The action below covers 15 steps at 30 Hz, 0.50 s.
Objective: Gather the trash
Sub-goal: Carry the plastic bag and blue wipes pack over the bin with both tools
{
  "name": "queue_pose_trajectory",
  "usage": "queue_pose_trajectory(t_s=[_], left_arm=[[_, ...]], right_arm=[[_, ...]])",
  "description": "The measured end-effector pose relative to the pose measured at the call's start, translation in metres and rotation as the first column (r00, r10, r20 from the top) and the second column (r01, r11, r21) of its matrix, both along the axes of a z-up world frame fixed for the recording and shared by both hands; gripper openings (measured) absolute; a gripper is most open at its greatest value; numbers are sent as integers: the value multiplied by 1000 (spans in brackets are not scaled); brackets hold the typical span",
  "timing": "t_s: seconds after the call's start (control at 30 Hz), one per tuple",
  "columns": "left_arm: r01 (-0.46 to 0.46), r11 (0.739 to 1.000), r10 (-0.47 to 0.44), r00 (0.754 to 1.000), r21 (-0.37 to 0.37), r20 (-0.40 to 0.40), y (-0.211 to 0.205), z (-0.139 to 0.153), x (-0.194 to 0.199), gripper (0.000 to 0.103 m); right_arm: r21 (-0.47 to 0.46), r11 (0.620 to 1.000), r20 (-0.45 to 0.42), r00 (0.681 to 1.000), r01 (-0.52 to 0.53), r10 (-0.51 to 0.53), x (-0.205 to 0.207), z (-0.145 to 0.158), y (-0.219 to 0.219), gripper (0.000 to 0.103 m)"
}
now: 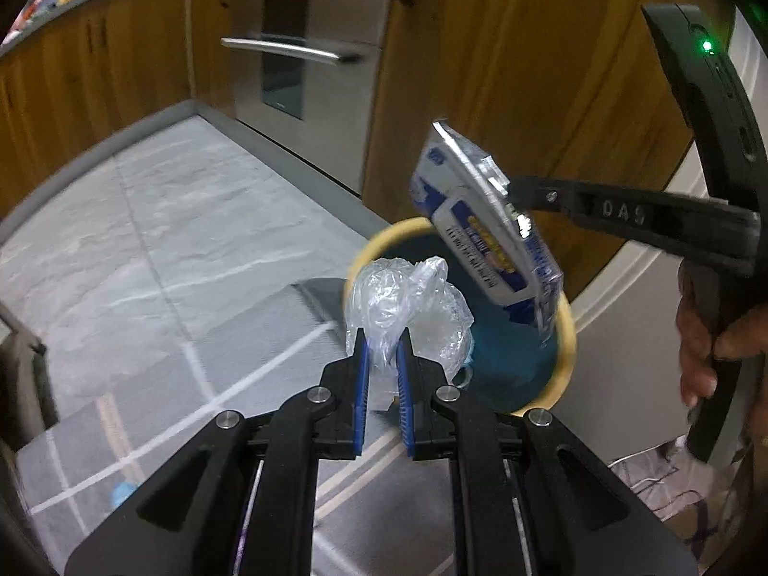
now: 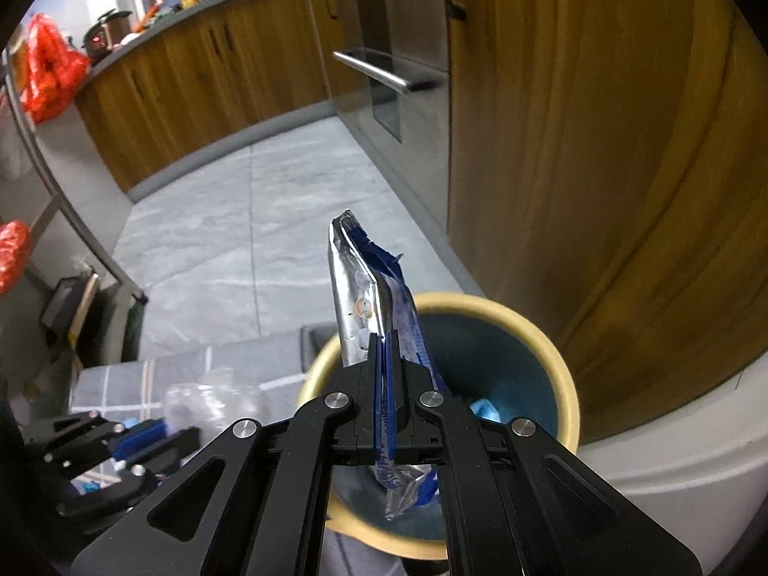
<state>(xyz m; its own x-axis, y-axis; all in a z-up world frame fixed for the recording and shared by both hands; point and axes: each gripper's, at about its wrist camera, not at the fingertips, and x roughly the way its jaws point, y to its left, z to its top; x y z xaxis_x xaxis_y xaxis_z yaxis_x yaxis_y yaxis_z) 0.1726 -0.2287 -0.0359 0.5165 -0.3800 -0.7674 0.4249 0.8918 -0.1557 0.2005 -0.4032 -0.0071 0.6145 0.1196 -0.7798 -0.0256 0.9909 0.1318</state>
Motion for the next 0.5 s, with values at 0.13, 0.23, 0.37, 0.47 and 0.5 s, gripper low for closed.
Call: queue_pose_trajectory(t_s=[0.13, 0.23, 0.37, 0.47, 0.5], left_arm=[[19, 1000, -19, 1000, 0, -16, -21, -11, 14, 11], [18, 1000, -18, 1000, 9, -18, -36, -24, 22, 11], [-11, 1000, 11, 999, 7, -39, -45, -42, 26, 11], [-11, 1000, 13, 999, 27, -50, -52, -52, 28, 11], [-7, 999, 9, 999, 35, -49, -53, -53, 28, 11]], right_arm=[[18, 999, -42, 999, 31, -31, 5, -12, -12, 2], [22, 998, -75, 996, 56, -54, 9, -23, -19, 2], [16, 997, -120, 990, 70, -68, 14, -37, -20, 2], [15, 998, -138, 988, 68, -65, 14, -43, -18, 2], [13, 998, -141, 988, 64, -61, 13, -44, -16, 2]])
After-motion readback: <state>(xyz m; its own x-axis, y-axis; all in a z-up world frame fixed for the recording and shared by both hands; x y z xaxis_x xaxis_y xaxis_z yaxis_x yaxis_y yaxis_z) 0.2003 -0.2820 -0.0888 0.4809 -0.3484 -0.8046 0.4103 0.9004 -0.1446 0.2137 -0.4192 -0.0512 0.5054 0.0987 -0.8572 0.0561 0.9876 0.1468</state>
